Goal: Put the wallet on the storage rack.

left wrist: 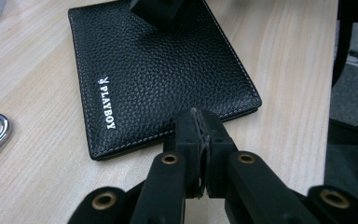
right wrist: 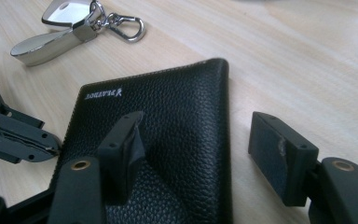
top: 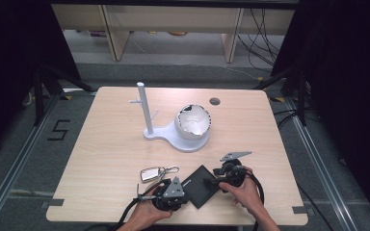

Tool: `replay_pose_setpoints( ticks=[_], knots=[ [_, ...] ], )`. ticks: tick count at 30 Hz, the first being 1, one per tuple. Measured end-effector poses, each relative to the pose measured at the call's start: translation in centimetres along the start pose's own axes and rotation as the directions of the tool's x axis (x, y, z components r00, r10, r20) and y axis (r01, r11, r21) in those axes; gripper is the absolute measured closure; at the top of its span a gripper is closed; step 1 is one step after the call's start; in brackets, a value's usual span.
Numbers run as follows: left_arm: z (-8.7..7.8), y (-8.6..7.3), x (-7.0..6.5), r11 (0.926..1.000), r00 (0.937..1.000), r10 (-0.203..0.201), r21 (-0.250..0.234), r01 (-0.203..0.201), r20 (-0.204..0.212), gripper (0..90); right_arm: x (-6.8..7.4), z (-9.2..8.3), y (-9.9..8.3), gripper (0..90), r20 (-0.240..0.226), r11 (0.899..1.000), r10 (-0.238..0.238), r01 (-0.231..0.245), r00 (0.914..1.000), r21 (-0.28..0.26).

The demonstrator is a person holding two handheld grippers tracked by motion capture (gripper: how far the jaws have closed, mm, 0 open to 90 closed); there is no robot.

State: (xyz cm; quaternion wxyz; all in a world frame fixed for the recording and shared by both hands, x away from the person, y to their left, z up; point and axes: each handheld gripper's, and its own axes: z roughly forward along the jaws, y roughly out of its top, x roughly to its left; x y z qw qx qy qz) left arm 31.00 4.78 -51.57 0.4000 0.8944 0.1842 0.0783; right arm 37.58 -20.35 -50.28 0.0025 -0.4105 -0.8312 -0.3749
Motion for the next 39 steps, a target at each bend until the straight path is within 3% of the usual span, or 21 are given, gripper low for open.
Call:
replay_pose_setpoints(
  ticks=[5,6,7,8,9,11,12,14,17,23,25,28,29,30,31,32,34,37,38,39],
  knots=[
    [0.2,0.1,-0.3,0.9998,0.9998,-0.018,-0.008,0.018,0.000,87.1,-0.3,0.4,-0.1,43.0,-0.075,0.999,0.041,-0.042,0.9964,-0.020],
    [0.2,0.1,-0.3,0.9998,0.9998,-0.020,-0.007,0.020,0.000,87.3,-0.3,0.4,0.0,43.3,-0.072,0.997,0.079,-0.080,0.9943,-0.012],
    [0.2,0.1,-0.2,0.9998,0.9998,-0.019,-0.005,0.019,0.000,87.3,-0.3,0.4,0.0,43.3,-0.072,0.997,0.079,-0.080,0.9943,-0.012],
    [0.2,0.1,-0.2,0.9998,0.9998,-0.021,-0.004,0.021,0.001,87.3,-0.1,0.3,-0.1,45.4,-0.096,0.986,0.164,-0.164,0.9818,0.003],
    [0.0,0.2,-0.1,0.9999,1.0000,-0.005,0.016,0.005,0.005,87.3,-0.1,0.3,-0.1,45.4,-0.096,0.986,0.164,-0.164,0.9818,0.003],
    [0.2,0.1,-0.3,0.9996,0.9996,-0.027,-0.006,0.027,-0.003,87.3,-0.7,0.3,-0.1,47.6,-0.098,0.990,0.141,-0.143,0.9851,-0.016],
    [0.0,0.2,-0.2,0.9999,1.0000,0.002,0.015,-0.002,-0.004,87.3,-0.9,0.3,-0.2,49.2,-0.114,0.987,0.158,-0.160,0.9810,-0.015],
    [0.1,0.2,-0.2,0.9999,1.0000,0.002,0.016,-0.002,-0.002,87.3,-1.4,0.3,-0.4,51.7,-0.144,0.978,0.201,-0.206,0.9690,-0.023],
    [0.1,0.1,-0.2,0.9999,0.9999,-0.014,0.004,0.014,-0.003,87.3,-1.4,0.2,-0.5,54.4,-0.137,0.975,0.213,-0.219,0.9674,-0.028],
    [0.1,0.2,-0.2,0.9999,1.0000,-0.001,0.014,0.001,-0.004,87.3,-1.4,-0.4,-0.4,64.0,-0.155,0.975,0.207,-0.216,0.9659,-0.046],
    [0.0,0.2,-0.2,0.9998,1.0000,-0.008,0.019,0.008,-0.002,87.3,-1.4,-0.7,-0.2,66.3,-0.190,0.972,0.212,-0.227,0.9587,-0.064],
    [0.1,0.2,-0.2,0.9999,0.9999,-0.011,0.010,0.011,-0.002,87.3,-1.2,-1.0,-0.1,67.9,-0.204,0.971,0.201,-0.222,0.9582,-0.084],
    [0.0,0.2,-0.2,0.9998,1.0000,-0.006,0.018,0.006,-0.003,87.3,-0.8,-1.2,-0.1,68.4,-0.197,0.966,0.228,-0.247,0.9535,-0.077],
    [0.0,0.2,-0.1,0.9998,1.0000,0.006,0.021,-0.006,0.001,87.3,-0.9,-1.1,0.0,69.5,-0.213,0.971,0.193,-0.217,0.9579,-0.097],
    [0.0,0.2,-0.1,0.9998,1.0000,0.003,0.020,-0.003,0.000,87.2,-0.4,-1.4,0.2,71.0,-0.206,0.967,0.220,-0.241,0.9537,-0.083],
    [0.0,0.2,-0.2,0.9997,0.9999,-0.011,0.020,0.011,-0.002,87.2,-0.6,-1.4,0.2,72.4,-0.209,0.974,0.173,-0.198,0.9625,-0.109],
    [0.0,0.2,-0.2,0.9999,1.0000,-0.003,0.016,0.003,0.001,87.0,-0.2,-1.7,0.4,75.6,-0.228,0.974,0.154,-0.187,0.9615,-0.131],
    [0.0,0.2,-0.2,0.9998,0.9998,-0.001,0.020,0.000,0.018,82.3,0.5,-2.1,0.6,77.2,-0.215,0.977,0.120,-0.155,0.9692,-0.150],
    [-0.1,0.2,-0.2,0.9996,0.9997,0.002,0.027,-0.002,0.026,79.7,0.9,-2.2,0.7,77.6,-0.228,0.973,0.151,-0.185,0.9620,-0.137],
    [-0.1,0.3,-0.4,0.9995,0.9997,0.008,0.030,-0.009,0.024,76.4,1.0,-2.2,0.8,77.9,-0.228,0.975,0.134,-0.170,0.9644,-0.146]
  ],
)
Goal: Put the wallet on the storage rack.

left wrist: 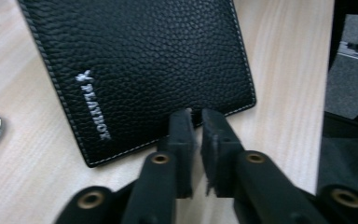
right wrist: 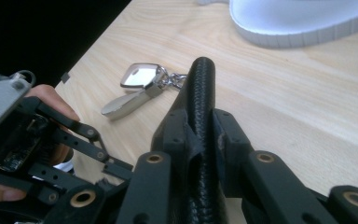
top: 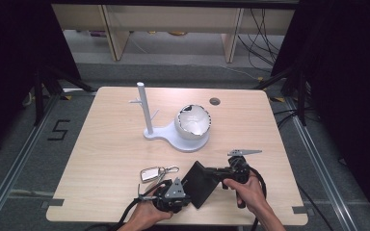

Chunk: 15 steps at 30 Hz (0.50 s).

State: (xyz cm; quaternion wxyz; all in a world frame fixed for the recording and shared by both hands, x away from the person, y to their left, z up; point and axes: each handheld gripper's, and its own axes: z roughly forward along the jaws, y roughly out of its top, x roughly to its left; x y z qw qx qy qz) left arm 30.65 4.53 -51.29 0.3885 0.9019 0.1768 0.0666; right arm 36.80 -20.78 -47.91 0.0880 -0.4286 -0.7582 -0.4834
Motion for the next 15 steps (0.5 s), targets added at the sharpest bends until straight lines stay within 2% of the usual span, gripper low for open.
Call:
replay_pose_setpoints(
  ticks=[1,4,7,8,9,10,11,13,14,15],
  knots=[
    [-0.1,0.1,-0.1,1.0000,0.9999,0.002,0.006,-0.002,0.011,72.9,-0.1,0.0,0.1,78.2,0.006,0.999,-0.031,0.031,0.9995,-0.009],
    [-0.6,0.3,-0.2,0.9999,0.9999,-0.004,-0.010,0.005,0.016,57.8,0.4,-0.1,0.2,78.9,-0.007,0.999,-0.051,0.051,0.9987,-0.019],
    [-1.6,0.2,-0.1,0.9988,0.9997,-0.021,-0.044,0.022,0.011,51.3,1.1,-0.4,0.5,79.1,-0.019,0.996,-0.087,0.087,0.9960,-0.026],
    [-2.1,0.1,0.0,0.9988,0.9998,-0.020,-0.045,0.020,-0.006,48.4,1.4,-0.6,0.7,79.2,-0.019,0.995,-0.098,0.098,0.9950,-0.029],
    [-2.6,0.0,0.0,0.9981,0.9990,-0.038,-0.050,0.037,-0.025,43.1,1.9,-0.9,1.0,79.2,-0.032,0.995,-0.092,0.091,0.9952,-0.036],
    [-3.0,-0.1,0.0,0.9956,0.9968,-0.073,-0.061,0.071,-0.033,43.1,1.9,-0.9,1.0,79.2,-0.032,0.995,-0.092,0.091,0.9952,-0.036],
    [-3.5,-0.3,0.1,0.9964,0.9975,-0.059,-0.063,0.056,-0.038,41.5,2.1,-1.1,1.1,79.3,-0.040,0.996,-0.076,0.075,0.9963,-0.039],
    [-4.3,-0.6,-0.1,0.9943,0.9955,-0.072,-0.083,0.067,-0.061,39.4,2.2,-1.4,1.5,79.3,-0.030,0.993,-0.106,0.104,0.9939,-0.047],
    [-4.8,-0.7,0.1,0.9964,0.9960,-0.053,-0.071,0.048,-0.072,37.8,2.2,-1.6,1.6,79.3,-0.023,0.992,-0.114,0.112,0.9932,-0.052],
    [-5.2,-0.9,0.0,0.9961,0.9950,-0.065,-0.064,0.061,-0.076,36.6,2.1,-1.7,1.8,79.3,-0.020,0.992,-0.116,0.114,0.9931,-0.055]
  ],
)
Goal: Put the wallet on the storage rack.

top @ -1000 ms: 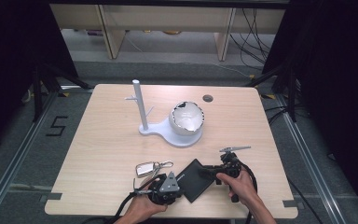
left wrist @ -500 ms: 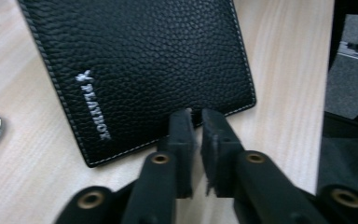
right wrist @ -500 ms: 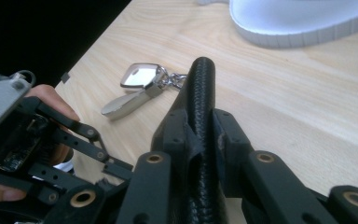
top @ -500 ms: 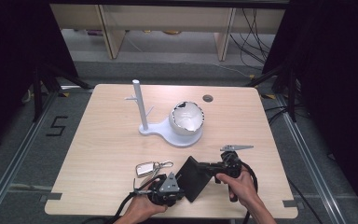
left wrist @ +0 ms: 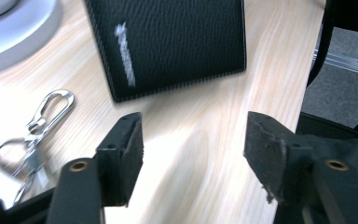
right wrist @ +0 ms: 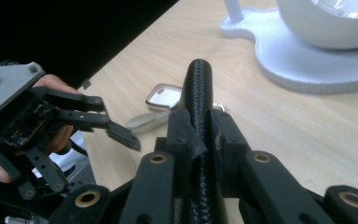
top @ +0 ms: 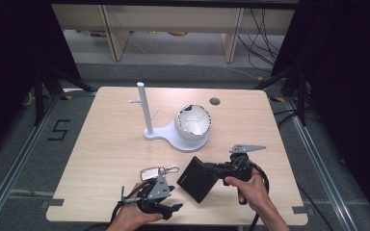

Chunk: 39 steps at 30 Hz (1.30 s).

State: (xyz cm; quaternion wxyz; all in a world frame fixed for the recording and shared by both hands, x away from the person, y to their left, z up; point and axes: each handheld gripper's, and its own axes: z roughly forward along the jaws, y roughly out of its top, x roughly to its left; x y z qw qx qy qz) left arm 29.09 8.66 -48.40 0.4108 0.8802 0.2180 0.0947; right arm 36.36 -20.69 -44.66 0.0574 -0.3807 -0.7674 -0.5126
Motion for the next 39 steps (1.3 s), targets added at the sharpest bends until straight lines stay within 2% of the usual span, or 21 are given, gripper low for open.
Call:
replay_pose_setpoints(
  ticks=[2,7,8,9,10,11,12,13,15,16,17,18,19,21,24,25,26,28,29,33,39],
  knots=[
    [-0.5,-0.6,0.1,0.9999,0.9999,-0.008,0.008,0.008,-0.008,34.6,0.1,-0.3,0.3,79.3,-0.003,1.000,0.019,-0.019,0.9998,-0.008],
    [-1.3,-1.5,0.2,0.9995,0.9998,-0.010,0.028,0.011,-0.018,33.0,-0.6,-0.7,1.3,79.3,0.023,0.999,-0.020,0.021,0.9995,-0.032],
    [-1.5,-1.6,0.3,0.9996,0.9995,-0.006,0.029,0.007,-0.030,33.0,-0.5,-0.8,1.4,79.3,0.029,1.000,0.016,-0.015,0.9994,-0.027],
    [-1.7,-1.7,0.3,0.9992,0.9993,-0.023,0.032,0.024,-0.029,32.8,-0.9,-0.9,1.6,79.4,0.045,0.999,-0.026,0.027,0.9986,-0.036],
    [-1.9,-1.9,0.4,0.9995,0.9994,-0.011,0.028,0.012,-0.032,32.3,-0.8,-0.9,1.6,79.3,0.040,0.999,0.000,0.001,0.9992,-0.038],
    [-2.0,-2.0,0.4,0.9993,0.9988,-0.035,0.015,0.035,-0.033,32.0,-1.2,-0.9,1.8,79.3,0.050,0.999,-0.020,0.023,0.9985,-0.046],
    [-2.4,-2.2,0.6,0.9996,0.9990,-0.021,0.021,0.021,-0.039,31.8,-1.3,-1.1,1.9,79.3,0.058,0.999,-0.026,0.029,0.9979,-0.046],
    [-2.6,-2.4,0.7,0.9991,0.9986,-0.032,0.028,0.033,-0.043,31.4,-1.3,-1.1,2.0,79.4,0.051,0.999,0.006,-0.003,0.9987,-0.046],
    [-3.0,-2.8,0.9,0.9990,0.9982,-0.037,0.023,0.038,-0.047,31.1,-1.8,-1.4,2.3,79.4,0.074,0.998,-0.024,0.029,0.9969,-0.059],
    [-3.2,-3.0,0.9,0.9977,0.9962,-0.065,0.016,0.066,-0.058,31.0,-1.7,-1.4,2.4,79.4,0.068,0.998,0.012,-0.008,0.9976,-0.059],
    [-3.4,-3.2,1.2,0.9983,0.9965,-0.052,0.024,0.054,-0.065,30.7,-2.1,-1.5,2.6,79.3,0.085,0.997,-0.020,0.026,0.9962,-0.067],
    [-3.5,-3.4,1.2,0.9978,0.9959,-0.061,0.021,0.063,-0.066,30.5,-2.0,-1.6,2.7,79.4,0.077,0.998,0.015,-0.010,0.9969,-0.067],
    [-3.7,-3.5,1.3,0.9977,0.9956,-0.058,0.030,0.060,-0.074,30.4,-2.4,-1.7,3.0,79.4,0.097,0.997,-0.020,0.028,0.9951,-0.076],
    [-3.8,-3.8,1.4,0.9972,0.9946,-0.069,0.023,0.071,-0.077,30.3,-2.3,-1.9,3.3,79.3,0.091,0.997,0.018,-0.011,0.9957,-0.079],
    [-4.1,-4.0,1.6,0.9968,0.9942,-0.071,0.031,0.073,-0.081,30.2,-2.8,-2.2,4.1,79.4,0.112,0.995,-0.018,0.029,0.9936,-0.094],
    [-4.1,-4.1,1.5,0.9956,0.9931,-0.088,0.025,0.090,-0.078,30.1,-3.0,-2.3,4.6,79.3,0.104,0.993,-0.015,0.027,0.9945,-0.114],
    [-4.2,-4.1,1.8,0.9973,0.9950,-0.060,0.038,0.063,-0.080,30.1,-3.0,-2.3,4.6,79.3,0.104,0.993,-0.015,0.027,0.9945,-0.114],
    [-4.3,-4.3,1.7,0.9957,0.9924,-0.084,0.031,0.087,-0.090,29.9,-3.1,-2.4,5.1,79.3,0.105,0.992,0.002,0.011,0.9944,-0.122],
    [-4.3,-4.3,1.7,0.9962,0.9938,-0.078,0.032,0.081,-0.079,29.7,-3.0,-2.5,5.4,79.4,0.108,0.993,0.032,-0.019,0.9936,-0.119],
    [-4.4,-4.4,1.9,0.9958,0.9930,-0.081,0.036,0.084,-0.086,29.0,-3.4,-3.1,6.9,79.3,0.135,0.991,-0.004,0.022,0.9909,-0.133],
    [-4.4,-4.5,1.8,0.9926,0.9877,-0.110,0.039,0.115,-0.111,26.1,-3.6,-3.6,8.9,79.4,0.157,0.988,0.016,0.008,0.9874,-0.154]
  ],
)
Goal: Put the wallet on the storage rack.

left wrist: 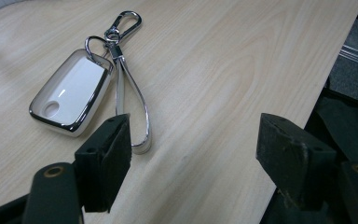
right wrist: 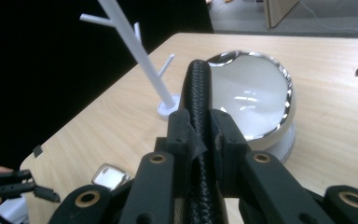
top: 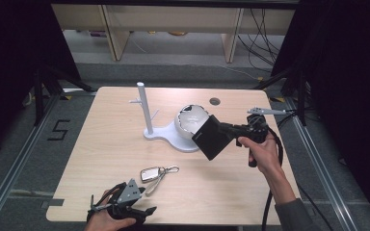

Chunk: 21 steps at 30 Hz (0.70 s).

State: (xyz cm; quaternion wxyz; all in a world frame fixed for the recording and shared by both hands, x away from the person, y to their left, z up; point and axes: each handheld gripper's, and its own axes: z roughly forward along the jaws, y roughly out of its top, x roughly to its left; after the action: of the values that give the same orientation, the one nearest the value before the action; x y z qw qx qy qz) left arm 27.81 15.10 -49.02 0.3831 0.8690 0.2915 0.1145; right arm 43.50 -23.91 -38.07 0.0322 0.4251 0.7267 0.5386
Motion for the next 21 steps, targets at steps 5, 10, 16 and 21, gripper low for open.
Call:
replay_pose_setpoints(
  ticks=[5,10,16,21],
  knots=[
    [0.0,-0.1,0.3,1.0000,1.0000,-0.007,-0.003,0.007,0.003,25.3,-0.6,0.4,1.4,79.3,0.026,1.000,-0.007,0.007,0.9996,-0.012],
    [0.0,-0.1,0.4,1.0000,1.0000,-0.003,-0.007,0.003,-0.001,25.2,-1.3,1.0,2.7,79.4,0.054,1.000,-0.006,0.007,0.9985,-0.016],
    [0.0,-0.2,0.7,1.0000,0.9999,0.000,-0.001,0.000,-0.016,25.2,-2.1,1.9,4.0,79.3,0.088,0.999,0.024,-0.022,0.9958,-0.028],
    [-0.1,-0.2,0.8,1.0000,0.9998,0.000,0.002,0.000,-0.019,25.2,-2.9,2.9,4.8,79.3,0.103,0.998,0.038,-0.034,0.9940,-0.044]
  ],
)
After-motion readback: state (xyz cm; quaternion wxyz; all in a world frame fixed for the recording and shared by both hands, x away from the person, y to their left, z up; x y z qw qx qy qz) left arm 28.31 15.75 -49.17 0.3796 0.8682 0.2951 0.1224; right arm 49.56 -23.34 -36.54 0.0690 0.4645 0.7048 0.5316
